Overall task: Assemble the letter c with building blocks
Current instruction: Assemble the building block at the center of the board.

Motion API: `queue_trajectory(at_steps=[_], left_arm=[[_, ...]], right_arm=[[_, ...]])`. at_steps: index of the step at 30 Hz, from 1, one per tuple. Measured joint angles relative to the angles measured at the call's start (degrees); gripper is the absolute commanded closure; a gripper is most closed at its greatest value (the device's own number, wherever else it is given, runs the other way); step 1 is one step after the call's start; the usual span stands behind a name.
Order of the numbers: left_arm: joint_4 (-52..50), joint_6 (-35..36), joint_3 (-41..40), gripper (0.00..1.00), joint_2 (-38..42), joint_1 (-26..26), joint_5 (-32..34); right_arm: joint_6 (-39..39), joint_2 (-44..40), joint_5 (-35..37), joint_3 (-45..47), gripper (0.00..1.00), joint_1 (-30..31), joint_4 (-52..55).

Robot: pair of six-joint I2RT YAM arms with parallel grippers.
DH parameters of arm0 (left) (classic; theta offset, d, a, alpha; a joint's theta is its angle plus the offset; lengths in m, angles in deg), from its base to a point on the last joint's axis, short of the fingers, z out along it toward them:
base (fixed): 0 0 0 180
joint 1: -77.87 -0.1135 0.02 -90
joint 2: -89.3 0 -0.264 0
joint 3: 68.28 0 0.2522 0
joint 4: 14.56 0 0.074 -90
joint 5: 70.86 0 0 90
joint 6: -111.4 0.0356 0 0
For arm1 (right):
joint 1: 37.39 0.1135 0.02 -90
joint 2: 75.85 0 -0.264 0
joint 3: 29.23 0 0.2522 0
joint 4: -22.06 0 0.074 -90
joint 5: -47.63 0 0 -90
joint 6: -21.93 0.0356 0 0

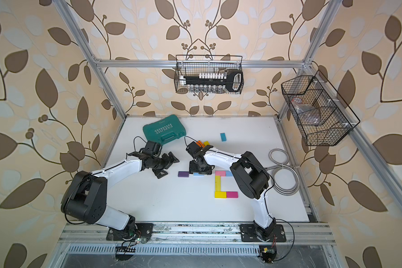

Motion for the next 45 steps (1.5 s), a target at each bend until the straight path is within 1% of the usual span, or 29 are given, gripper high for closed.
queue_trajectory(at_steps=[6,10,26,27,31,33,39,42,45], left_arm=[[0.07,0.0,-0.11,0.01,0.0,-0.44,0.0],[0.09,0.0,-0.52,0.01,0.0,-0.74,-0.07],[0.74,-0.02,-1.18,0.01,0.0,-0.74,-0.11],[0.79,-0.02,-1.18,0.01,0.0,-0.74,-0.11],[0.83,-0.02,-1.18,0.01,0.0,-0.74,-0.11],[0.85,-0.02,-1.18,0.01,0.0,-0.74,-0.11],[0.9,-0.02,-1.18,0.01,-0.02,-0.74,-0.13],[1.4,-0.02,-1.18,0.01,-0.24,-0.74,-0.33],[2.1,-0.11,-1.18,0.01,-1.09,-0.74,-1.25]], right_arm=[[-0.13,0.7,1.01,-0.83,0.39,0.55,0.96],[-0.02,0.7,1.38,-0.85,0.43,0.76,1.18],[1.09,0.63,2.25,-0.85,0.43,2.14,1.2],[1.22,0.63,2.25,-0.85,0.42,2.21,1.22],[1.77,0.63,2.23,-0.79,0.19,2.32,1.42],[2.14,0.55,2.23,-0.79,0.13,2.45,1.57],[2.82,-1.36,2.23,-0.04,0.1,2.51,1.62],[3.37,-3.65,2.1,0.59,0.1,2.38,1.14],[4.9,-7.15,1.09,3.41,0.09,1.86,-1.05]])
